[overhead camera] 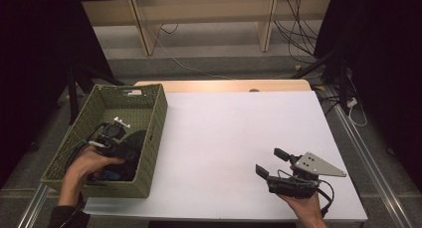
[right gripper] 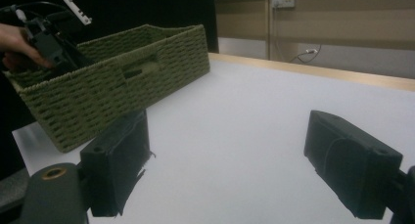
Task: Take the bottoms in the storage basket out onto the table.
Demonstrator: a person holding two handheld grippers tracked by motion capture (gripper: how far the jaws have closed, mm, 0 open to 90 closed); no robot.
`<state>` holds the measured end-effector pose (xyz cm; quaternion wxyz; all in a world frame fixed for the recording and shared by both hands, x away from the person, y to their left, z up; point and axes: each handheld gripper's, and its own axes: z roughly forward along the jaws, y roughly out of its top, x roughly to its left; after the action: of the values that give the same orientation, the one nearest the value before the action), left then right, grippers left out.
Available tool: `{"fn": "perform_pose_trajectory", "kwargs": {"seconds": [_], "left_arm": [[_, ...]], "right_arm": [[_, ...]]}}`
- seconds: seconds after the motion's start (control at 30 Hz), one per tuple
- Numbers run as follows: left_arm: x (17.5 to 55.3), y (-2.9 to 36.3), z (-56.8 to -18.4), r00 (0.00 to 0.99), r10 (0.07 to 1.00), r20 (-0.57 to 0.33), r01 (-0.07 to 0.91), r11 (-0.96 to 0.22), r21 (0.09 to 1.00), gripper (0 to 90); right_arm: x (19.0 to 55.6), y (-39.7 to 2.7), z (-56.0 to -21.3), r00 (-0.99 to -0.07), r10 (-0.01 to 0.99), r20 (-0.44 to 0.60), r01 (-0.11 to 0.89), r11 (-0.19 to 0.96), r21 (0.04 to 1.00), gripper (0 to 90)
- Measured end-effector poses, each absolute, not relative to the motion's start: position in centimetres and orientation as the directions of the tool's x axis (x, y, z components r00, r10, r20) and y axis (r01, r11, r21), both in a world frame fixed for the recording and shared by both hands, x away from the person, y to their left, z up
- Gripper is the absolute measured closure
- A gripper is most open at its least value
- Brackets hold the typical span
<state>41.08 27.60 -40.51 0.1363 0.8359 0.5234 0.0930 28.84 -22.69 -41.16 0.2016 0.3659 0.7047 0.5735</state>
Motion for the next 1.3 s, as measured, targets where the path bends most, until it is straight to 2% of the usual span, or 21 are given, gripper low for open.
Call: {"fn": "perform_pose_trajectory", "kwargs": {"seconds": [0.17,0.37,0.9,1.1,1.3], "left_arm": [[41.5,27.7,-41.3,0.444,0.896,0.015,0.860,-0.430,0.274,12.1],[42.0,27.7,-42.8,0.451,0.892,0.020,0.871,-0.445,0.206,9.5],[42.9,28.2,-44.6,0.432,0.899,0.068,0.890,-0.438,0.126,6.1],[43.2,28.6,-45.2,0.407,0.910,0.080,0.903,-0.414,0.114,16.2],[43.2,28.7,-45.2,0.408,0.910,0.080,0.901,-0.415,0.125,31.8]], "right_arm": [[28.6,-22.1,-41.1,-0.668,0.739,0.091,0.260,0.116,0.959,17.8],[28.5,-22.2,-41.1,-0.667,0.740,0.092,0.258,0.113,0.959,17.8],[28.6,-22.1,-41.2,-0.671,0.736,0.090,0.257,0.117,0.959,17.9],[28.6,-22.0,-41.2,-0.673,0.733,0.094,0.260,0.115,0.959,18.1],[28.6,-22.0,-41.2,-0.673,0.733,0.093,0.262,0.119,0.958,18.2]]}}
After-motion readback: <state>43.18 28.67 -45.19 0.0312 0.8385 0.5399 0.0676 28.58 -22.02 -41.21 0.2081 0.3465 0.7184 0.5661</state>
